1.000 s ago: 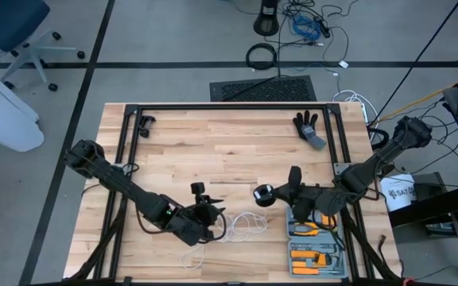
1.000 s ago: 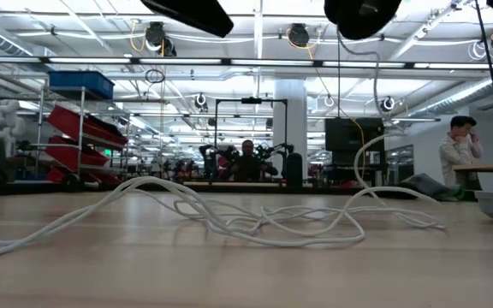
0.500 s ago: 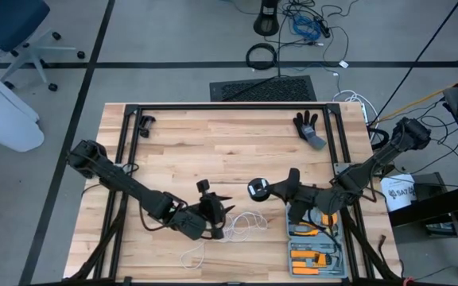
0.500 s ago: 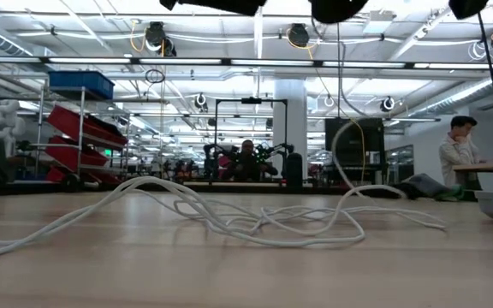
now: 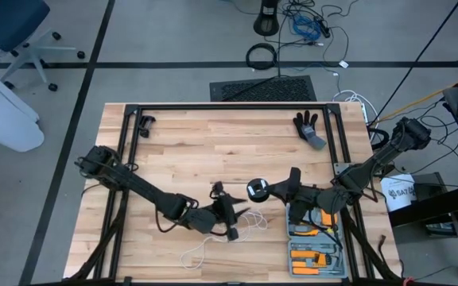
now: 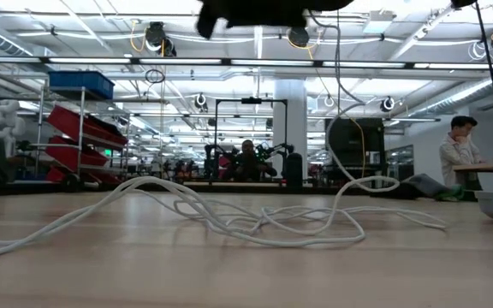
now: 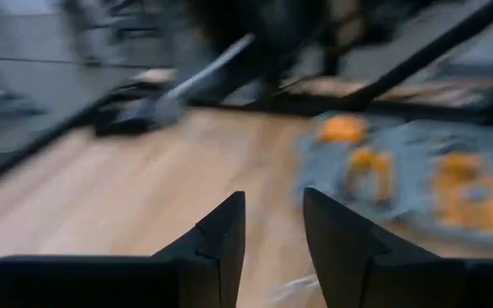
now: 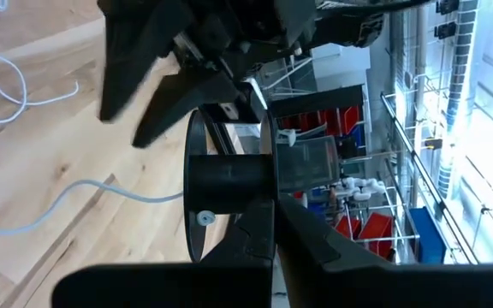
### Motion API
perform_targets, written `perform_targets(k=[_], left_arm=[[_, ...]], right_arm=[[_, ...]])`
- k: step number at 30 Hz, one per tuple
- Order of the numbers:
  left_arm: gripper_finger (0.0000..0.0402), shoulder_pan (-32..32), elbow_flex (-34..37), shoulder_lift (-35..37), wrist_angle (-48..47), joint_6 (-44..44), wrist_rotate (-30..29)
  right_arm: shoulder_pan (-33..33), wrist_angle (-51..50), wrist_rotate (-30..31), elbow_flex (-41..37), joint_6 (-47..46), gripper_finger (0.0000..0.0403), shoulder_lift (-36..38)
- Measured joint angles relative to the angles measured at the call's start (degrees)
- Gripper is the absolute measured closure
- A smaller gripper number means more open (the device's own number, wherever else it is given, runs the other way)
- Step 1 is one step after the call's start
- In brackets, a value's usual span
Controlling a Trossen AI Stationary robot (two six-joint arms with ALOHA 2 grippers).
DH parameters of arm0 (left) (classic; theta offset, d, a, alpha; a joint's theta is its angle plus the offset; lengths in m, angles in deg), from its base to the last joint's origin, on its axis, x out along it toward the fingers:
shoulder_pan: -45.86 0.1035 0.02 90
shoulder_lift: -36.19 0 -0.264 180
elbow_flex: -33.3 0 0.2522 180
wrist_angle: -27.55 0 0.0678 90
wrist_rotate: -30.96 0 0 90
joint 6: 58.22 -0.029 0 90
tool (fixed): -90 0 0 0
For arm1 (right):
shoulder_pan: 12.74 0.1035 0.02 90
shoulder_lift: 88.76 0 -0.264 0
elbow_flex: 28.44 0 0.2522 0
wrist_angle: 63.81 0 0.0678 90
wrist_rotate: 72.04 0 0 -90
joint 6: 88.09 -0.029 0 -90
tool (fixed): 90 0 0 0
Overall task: Coil cords
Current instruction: Coil the white cable wire onto the spool
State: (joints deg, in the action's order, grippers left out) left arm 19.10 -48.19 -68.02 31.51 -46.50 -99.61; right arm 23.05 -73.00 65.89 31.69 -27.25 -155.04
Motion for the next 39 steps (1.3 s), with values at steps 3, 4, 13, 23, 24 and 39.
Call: perform_targets(k=[3,4,13,23,24,39], left_arm=[[0.0276,0.1,0.0,-0.2,5.7,0.0,4.5],[0.0276,0.1,0.0,-0.2,6.7,0.0,4.5],[0.0197,-1.0,0.0,-3.2,6.4,5.7,-3.3],[0.0112,-0.8,0.0,-13.6,25.5,2.9,-10.7],[0.0112,-0.6,0.0,-14.1,25.7,2.9,-11.5],[0.0349,0.5,0.0,-15.0,31.7,-5.4,-13.9]], right_arm=[[0.0,0.0,0.0,0.0,-0.1,0.0403,0.0],[0.0,0.0,0.0,0.0,-0.1,0.0403,0.0],[0.0,0.1,0.0,0.0,-1.7,0.0403,0.0],[0.0,0.4,-0.3,0.0,-3.2,0.0403,0.0],[0.0,0.5,-0.3,0.0,-3.2,0.0403,0.0],[0.0,1.0,-0.3,0.0,-2.8,0.0403,0.0]])
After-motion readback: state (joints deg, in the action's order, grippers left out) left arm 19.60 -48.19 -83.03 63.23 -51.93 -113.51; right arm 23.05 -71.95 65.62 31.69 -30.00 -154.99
